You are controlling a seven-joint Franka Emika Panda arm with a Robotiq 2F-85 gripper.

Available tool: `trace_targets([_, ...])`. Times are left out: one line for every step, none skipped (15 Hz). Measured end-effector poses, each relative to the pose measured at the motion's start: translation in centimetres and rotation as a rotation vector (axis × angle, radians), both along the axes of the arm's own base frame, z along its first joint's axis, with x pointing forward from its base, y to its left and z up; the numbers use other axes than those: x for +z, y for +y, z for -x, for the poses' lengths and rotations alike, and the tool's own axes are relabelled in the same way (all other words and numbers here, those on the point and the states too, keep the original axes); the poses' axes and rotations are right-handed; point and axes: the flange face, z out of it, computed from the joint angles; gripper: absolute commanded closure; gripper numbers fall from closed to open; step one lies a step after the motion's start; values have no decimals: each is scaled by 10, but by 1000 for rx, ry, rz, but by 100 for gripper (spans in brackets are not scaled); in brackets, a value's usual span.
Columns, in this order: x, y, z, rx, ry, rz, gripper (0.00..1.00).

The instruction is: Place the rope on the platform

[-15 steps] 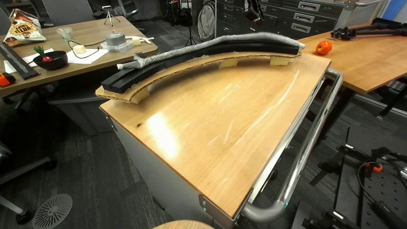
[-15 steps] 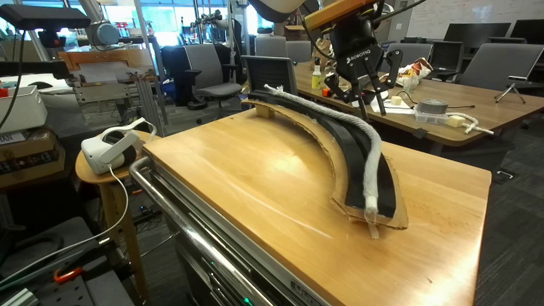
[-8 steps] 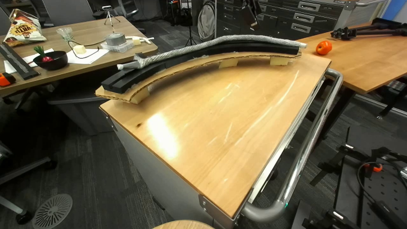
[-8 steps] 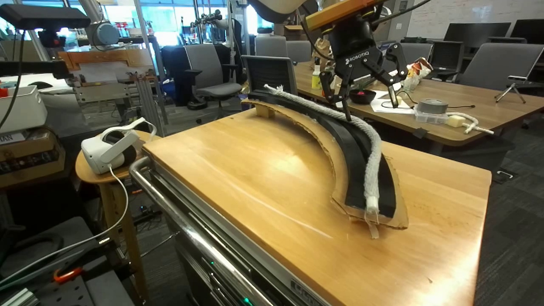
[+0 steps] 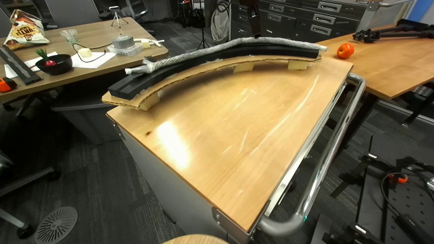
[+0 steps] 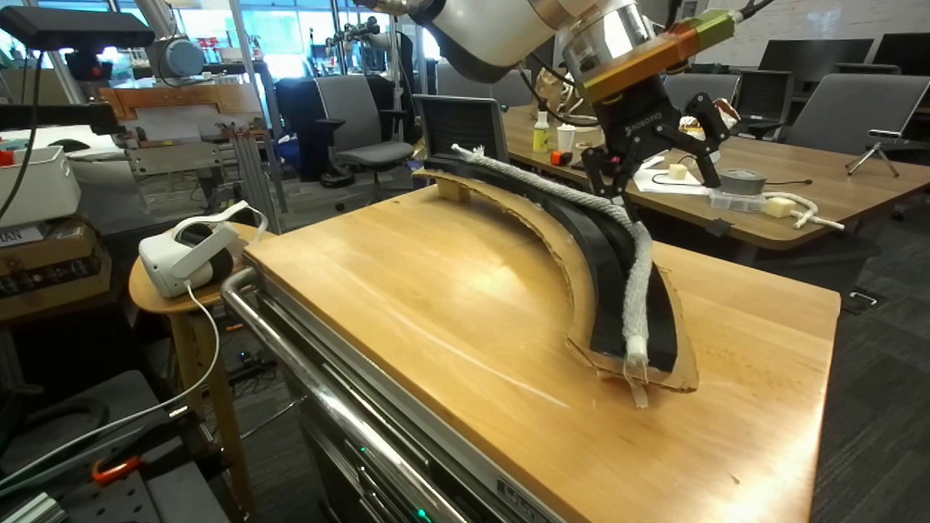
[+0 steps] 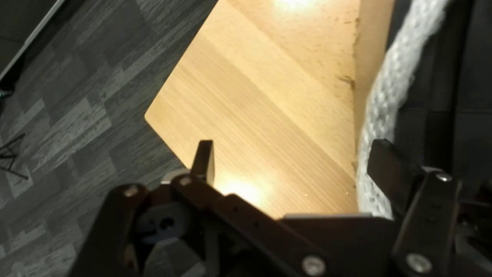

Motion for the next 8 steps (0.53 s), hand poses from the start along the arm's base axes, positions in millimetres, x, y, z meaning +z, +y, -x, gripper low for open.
trace_targets([-3,-10,3,48,-21,-2,0])
trace_targets([-5,-19,7,77,-34,-8,0])
trace_targets([-5,-27,11,89,-38,-12,0])
trace_targets([-6,-32,13,83,-36,-12,0])
trace_targets([-7,-34,14,80,-34,-12,0])
trace_targets([-8,-34,14,82,-34,-12,0])
trace_targets([-8,-34,15,98,-36,-9,0])
trace_targets([-6,-36,16,120,-36,-3,0])
